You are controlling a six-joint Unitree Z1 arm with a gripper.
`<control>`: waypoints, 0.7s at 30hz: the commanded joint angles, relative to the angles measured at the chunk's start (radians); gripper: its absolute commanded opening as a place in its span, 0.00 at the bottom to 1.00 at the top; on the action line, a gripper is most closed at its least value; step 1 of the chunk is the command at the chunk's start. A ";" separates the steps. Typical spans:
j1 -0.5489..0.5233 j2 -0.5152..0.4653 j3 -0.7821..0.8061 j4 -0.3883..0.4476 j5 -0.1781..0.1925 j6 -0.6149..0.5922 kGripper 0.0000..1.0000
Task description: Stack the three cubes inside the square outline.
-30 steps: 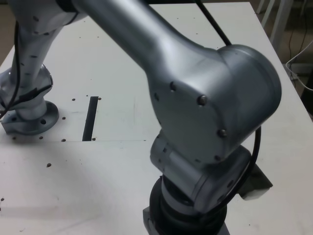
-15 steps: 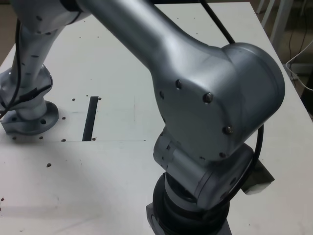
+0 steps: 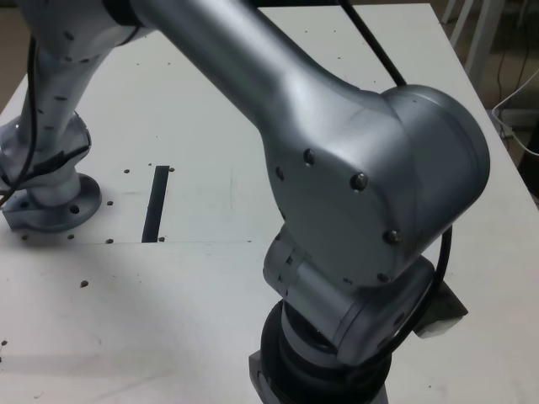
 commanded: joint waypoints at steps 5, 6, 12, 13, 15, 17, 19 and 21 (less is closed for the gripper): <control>-0.001 -0.009 0.003 0.024 0.005 -0.008 0.19; -0.001 -0.014 0.003 0.029 0.007 -0.010 0.19; 0.016 -0.067 0.006 0.072 0.024 -0.043 0.19; 0.025 -0.079 0.006 0.082 0.027 -0.050 0.19; 0.050 -0.103 0.008 0.102 0.030 -0.065 0.19; 0.085 -0.129 0.014 0.124 0.030 -0.081 0.19; 0.137 -0.160 0.027 0.148 0.027 -0.097 0.19; 0.190 -0.185 0.045 0.160 0.022 -0.106 0.19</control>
